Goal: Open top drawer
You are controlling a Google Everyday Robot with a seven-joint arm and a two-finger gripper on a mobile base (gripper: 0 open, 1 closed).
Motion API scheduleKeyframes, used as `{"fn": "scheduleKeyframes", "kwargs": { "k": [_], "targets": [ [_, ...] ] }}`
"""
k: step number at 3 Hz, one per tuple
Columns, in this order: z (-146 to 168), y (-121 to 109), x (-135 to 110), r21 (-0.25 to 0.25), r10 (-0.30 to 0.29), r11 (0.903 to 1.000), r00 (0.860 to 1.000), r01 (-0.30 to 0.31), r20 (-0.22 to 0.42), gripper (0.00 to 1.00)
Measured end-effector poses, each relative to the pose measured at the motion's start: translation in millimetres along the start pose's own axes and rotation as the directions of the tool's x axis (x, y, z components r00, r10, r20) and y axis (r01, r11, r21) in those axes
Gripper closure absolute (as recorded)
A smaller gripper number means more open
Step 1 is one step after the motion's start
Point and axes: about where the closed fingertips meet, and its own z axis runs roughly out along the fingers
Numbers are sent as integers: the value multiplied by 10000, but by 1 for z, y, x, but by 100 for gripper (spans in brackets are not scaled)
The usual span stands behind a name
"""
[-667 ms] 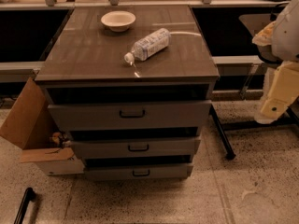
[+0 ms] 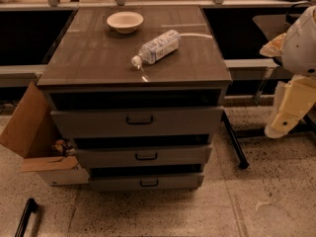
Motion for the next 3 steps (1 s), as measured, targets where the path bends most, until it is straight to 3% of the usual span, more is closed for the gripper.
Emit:
{"fn": "scheduleKeyframes", "kwargs": {
  "k": [1,2,3],
  "targets": [
    [40,12,-3,-497,-379,9979,9961,419,797,0],
    [97,28,-8,-1054,-580,9915,9837,767,1704,0],
    [97,28,-8,-1056,-580,9914,9837,768,1704,0]
  ]
}}
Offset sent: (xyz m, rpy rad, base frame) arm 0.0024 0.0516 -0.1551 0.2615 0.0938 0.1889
